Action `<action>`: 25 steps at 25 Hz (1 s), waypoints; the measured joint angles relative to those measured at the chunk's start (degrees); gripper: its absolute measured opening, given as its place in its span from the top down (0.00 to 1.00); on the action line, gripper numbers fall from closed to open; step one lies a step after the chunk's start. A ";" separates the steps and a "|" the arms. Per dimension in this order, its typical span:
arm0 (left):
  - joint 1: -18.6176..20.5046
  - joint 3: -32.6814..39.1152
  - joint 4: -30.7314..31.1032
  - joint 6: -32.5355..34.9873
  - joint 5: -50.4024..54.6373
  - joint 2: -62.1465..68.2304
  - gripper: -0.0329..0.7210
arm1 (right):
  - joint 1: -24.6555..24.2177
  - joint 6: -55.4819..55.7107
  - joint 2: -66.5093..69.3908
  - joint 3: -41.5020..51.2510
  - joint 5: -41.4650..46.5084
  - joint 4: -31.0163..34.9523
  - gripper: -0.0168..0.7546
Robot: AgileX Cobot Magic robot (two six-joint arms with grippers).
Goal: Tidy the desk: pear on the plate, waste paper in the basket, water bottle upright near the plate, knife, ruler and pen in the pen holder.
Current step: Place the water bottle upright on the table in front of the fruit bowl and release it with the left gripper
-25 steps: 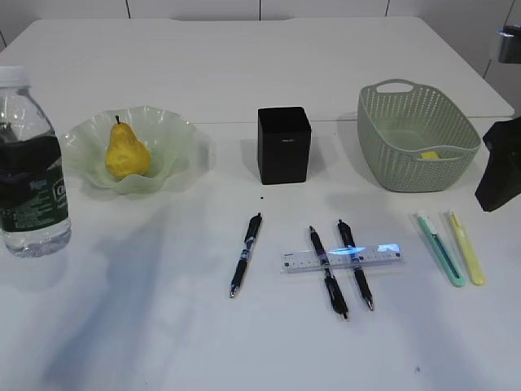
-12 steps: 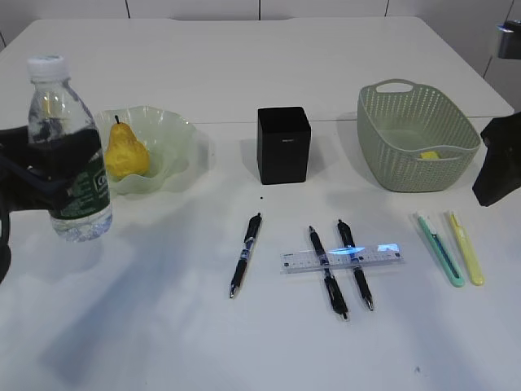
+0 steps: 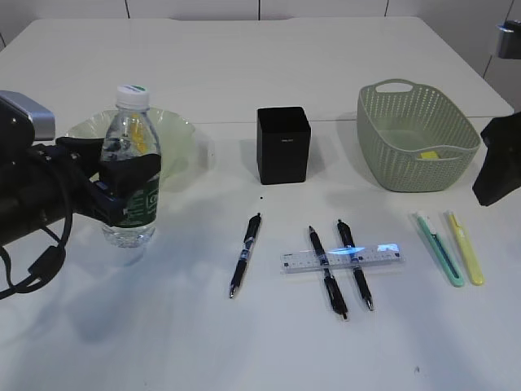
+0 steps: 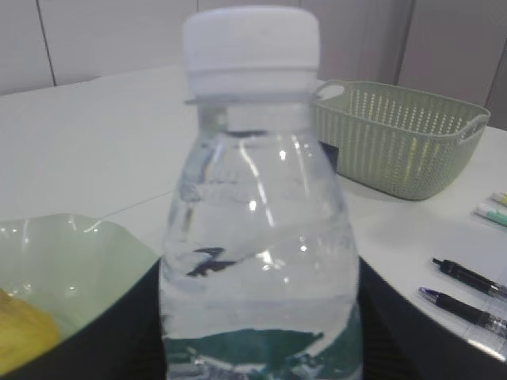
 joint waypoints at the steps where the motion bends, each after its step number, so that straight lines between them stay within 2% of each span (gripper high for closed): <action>1: 0.00 -0.81 0.90 0.00 0.00 1.23 0.44 | 0.00 0.00 0.00 0.00 0.00 0.00 0.33; 8: 0.00 -5.03 2.82 0.00 0.00 8.22 0.44 | 0.00 0.24 0.00 0.00 0.00 0.00 0.33; 15: 0.00 -6.24 2.91 0.00 -0.12 13.41 0.44 | 0.00 0.24 0.00 0.00 0.00 0.00 0.33; 25: 1.08 -7.28 2.33 1.53 -7.41 18.51 0.44 | 0.00 0.35 0.00 0.00 0.00 0.00 0.33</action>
